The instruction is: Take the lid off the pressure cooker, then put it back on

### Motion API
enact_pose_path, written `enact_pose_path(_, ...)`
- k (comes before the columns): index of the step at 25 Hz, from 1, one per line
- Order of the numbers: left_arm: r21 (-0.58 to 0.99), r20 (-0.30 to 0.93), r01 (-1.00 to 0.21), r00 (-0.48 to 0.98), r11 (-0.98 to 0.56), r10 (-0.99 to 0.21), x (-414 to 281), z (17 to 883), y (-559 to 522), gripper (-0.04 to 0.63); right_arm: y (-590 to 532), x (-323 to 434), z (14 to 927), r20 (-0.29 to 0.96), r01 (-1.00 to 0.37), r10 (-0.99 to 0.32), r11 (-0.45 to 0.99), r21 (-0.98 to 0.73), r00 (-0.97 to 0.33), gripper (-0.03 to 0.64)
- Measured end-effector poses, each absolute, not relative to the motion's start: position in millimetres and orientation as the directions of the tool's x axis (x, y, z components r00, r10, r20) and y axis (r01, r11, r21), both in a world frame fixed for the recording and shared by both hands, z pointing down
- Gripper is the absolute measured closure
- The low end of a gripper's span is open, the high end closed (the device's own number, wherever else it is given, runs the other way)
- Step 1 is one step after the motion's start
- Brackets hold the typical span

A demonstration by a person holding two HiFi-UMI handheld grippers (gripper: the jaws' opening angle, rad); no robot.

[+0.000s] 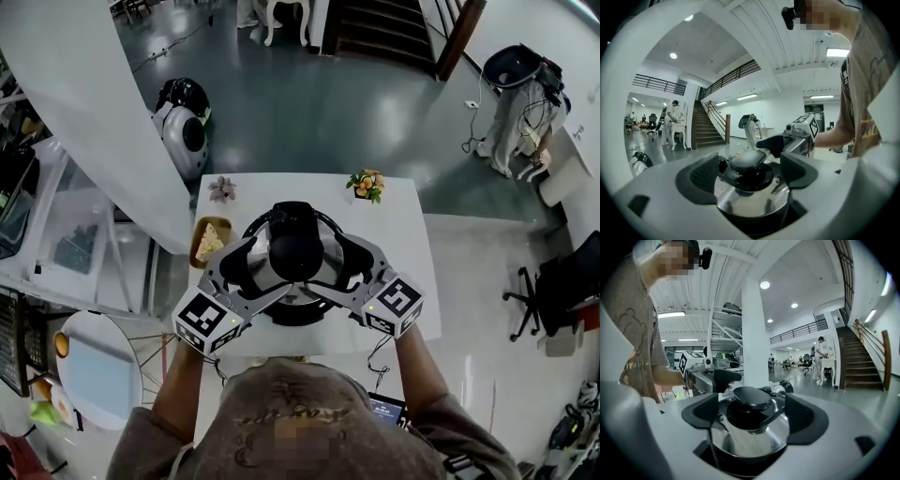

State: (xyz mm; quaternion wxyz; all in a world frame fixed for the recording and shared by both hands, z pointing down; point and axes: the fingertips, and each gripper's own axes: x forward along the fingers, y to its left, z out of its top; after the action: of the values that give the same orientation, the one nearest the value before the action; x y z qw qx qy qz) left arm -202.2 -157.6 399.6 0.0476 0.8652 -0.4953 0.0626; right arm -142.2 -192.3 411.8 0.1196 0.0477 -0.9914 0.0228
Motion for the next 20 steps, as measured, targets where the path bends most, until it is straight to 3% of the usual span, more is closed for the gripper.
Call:
enact_pose_path(10, -0.067, 0.304, -0.770, 0.590, -0.635, -0.748, -190.7, 422.9, -183.2, 0.235, -200.7, -164.8, 429.4, 0.401, 0.061, 0.026, 0.995, 0.075, -0.916, 0.264)
enact_pose_path(14, -0.065, 0.327, -0.754, 0.603, -0.654, -0.728, -190.1, 425.5, -187.1, 0.299, -199.4, -172.4, 431.5, 0.410, 0.081, 0.042, 0.994, 0.078, -0.911, 0.311)
enact_pose_path(20, -0.053, 0.328, -0.722, 0.640, -0.690, -0.695, -186.6, 425.7, -189.3, 0.327, -198.3, -173.2, 432.8, 0.407, 0.119, 0.087, 0.991, 0.054, -0.909, 0.334)
